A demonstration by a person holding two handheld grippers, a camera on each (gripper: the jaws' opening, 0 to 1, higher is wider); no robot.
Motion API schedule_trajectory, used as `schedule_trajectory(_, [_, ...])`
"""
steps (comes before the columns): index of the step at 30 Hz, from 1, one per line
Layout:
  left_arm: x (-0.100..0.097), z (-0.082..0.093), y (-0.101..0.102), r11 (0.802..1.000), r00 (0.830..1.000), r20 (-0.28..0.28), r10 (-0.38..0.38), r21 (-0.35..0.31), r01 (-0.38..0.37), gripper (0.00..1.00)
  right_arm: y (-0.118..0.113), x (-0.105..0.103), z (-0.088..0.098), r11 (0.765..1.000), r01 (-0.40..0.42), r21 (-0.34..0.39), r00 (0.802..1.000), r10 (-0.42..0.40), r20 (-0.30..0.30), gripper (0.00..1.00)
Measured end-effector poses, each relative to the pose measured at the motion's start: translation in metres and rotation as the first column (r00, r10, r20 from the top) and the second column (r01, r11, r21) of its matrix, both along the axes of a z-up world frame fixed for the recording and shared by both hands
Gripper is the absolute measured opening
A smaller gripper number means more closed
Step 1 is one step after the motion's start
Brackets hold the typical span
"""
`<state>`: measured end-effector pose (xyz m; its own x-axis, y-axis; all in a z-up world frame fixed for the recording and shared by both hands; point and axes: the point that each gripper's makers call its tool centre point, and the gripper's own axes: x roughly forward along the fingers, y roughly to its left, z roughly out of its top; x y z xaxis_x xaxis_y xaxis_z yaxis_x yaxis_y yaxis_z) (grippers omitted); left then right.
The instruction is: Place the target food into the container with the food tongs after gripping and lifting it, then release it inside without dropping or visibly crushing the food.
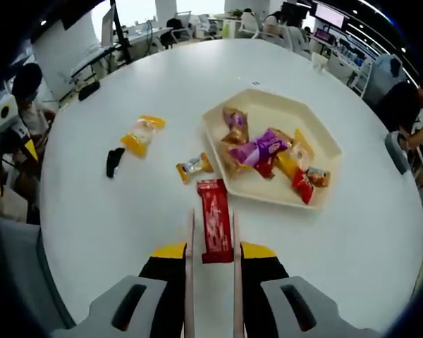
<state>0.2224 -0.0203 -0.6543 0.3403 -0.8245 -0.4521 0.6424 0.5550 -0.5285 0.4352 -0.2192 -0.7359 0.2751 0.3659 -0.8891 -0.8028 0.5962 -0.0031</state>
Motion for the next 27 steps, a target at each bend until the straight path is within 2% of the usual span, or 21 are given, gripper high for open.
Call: schedule_trajectory(27, [-0.0055,-0.004,-0.0027,1.0,1.0,-0.02,-0.012,0.008,0.013,0.6,-0.0041,-0.003,-0.0105,1.0,0.01,-0.003,1.0,-0.01,-0.009,0.26])
